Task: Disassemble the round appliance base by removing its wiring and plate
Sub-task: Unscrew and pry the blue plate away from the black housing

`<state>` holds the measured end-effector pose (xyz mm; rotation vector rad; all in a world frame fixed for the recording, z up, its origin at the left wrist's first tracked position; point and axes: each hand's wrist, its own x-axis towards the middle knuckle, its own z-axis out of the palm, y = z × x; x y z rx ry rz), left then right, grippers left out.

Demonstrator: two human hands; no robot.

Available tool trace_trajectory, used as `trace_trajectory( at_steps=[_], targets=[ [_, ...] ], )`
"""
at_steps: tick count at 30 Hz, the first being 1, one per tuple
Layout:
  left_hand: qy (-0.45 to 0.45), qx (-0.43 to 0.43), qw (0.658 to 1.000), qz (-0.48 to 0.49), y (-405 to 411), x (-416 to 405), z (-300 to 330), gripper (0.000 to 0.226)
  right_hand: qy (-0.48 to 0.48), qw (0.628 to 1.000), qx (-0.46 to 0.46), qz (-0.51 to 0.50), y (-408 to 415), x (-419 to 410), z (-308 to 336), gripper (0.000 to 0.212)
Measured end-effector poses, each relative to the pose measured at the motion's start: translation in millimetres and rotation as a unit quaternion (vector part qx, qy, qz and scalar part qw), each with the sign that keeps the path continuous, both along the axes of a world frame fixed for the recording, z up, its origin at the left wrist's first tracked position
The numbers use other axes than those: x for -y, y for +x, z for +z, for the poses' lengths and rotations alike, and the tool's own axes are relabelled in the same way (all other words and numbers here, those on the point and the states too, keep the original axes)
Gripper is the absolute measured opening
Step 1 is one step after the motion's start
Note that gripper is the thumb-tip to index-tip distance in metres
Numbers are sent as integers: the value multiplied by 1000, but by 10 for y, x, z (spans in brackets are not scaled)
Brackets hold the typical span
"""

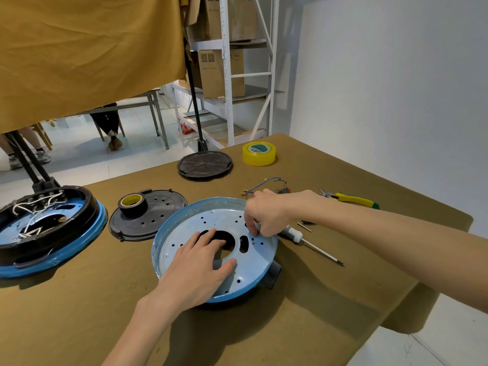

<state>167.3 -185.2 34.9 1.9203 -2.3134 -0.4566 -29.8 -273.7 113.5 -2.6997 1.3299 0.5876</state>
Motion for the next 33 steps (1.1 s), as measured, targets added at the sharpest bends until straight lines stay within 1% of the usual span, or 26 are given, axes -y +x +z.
trace_trajectory(
  at_steps=[2,5,8,10,12,13,15,16,19,21,27,31,33],
  targets=[
    [0,-2,1000,0,3,-2,2,66,-19,1000,2,-9,-33,4,-11,17],
    [0,-1,1000,-2,7,-5,-5,66,-48,998,-25,-13,-59,-1,-57,29],
    [1,0,1000,-1,10,-4,-2,66,-59,997,-55,5,-32,3,-73,20],
    [3,0,1000,-1,10,0,2,66,-55,995,-78,9,-21,13,-60,22],
    [3,0,1000,0,4,-1,1,66,-47,995,-93,7,-3,4,-43,14],
    [2,0,1000,0,3,-4,2,66,-44,994,-99,8,12,-8,-35,15],
    [2,-1,1000,1,5,-7,3,66,-47,994,-96,18,35,-35,-19,28],
    [2,-1,1000,1,6,-5,3,66,-47,995,-86,20,36,-42,-12,30],
    [2,0,1000,0,3,-3,5,66,-24,998,-51,-11,17,-18,5,29],
    [2,-1,1000,-1,4,-7,10,66,-17,999,-47,-12,2,-16,23,28],
    [9,-2,1000,-2,1,-15,31,66,-46,995,-83,37,-36,-23,-8,32],
    [10,0,1000,-5,-12,-16,38,66,-81,989,-88,82,-35,-60,-50,42],
    [11,-1,1000,-4,-5,-18,42,66,-89,989,-86,86,-31,-71,-74,42]
  ],
)
